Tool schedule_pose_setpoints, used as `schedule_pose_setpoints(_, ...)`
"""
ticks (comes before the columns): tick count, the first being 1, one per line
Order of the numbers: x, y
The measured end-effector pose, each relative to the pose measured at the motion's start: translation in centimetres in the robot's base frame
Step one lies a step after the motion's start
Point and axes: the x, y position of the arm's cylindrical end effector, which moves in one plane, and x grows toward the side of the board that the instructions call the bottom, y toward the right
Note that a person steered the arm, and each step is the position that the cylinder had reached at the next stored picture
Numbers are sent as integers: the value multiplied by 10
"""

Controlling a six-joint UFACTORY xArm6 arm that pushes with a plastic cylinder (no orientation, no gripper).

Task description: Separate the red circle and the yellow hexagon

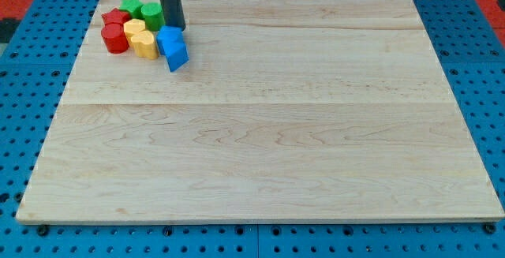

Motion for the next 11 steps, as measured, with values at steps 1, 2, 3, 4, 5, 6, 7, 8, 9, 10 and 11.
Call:
schedule_pose_setpoints(1, 69, 0)
schedule_pose_setpoints(2, 123, 0)
schedule_pose_setpoints(3, 128, -13)
schedule_pose_setpoints(4, 116, -100)
schedule_pose_setpoints(5, 81, -109)
schedule_pose_setpoints(6, 58, -108)
schedule_pose_setpoints(7, 39, -99)
schedule_pose_setpoints(8, 25, -80)
schedule_pose_setpoints(9, 21, -108)
schedule_pose_setpoints(10, -8, -98)
schedule_pose_setpoints(11, -21, -52)
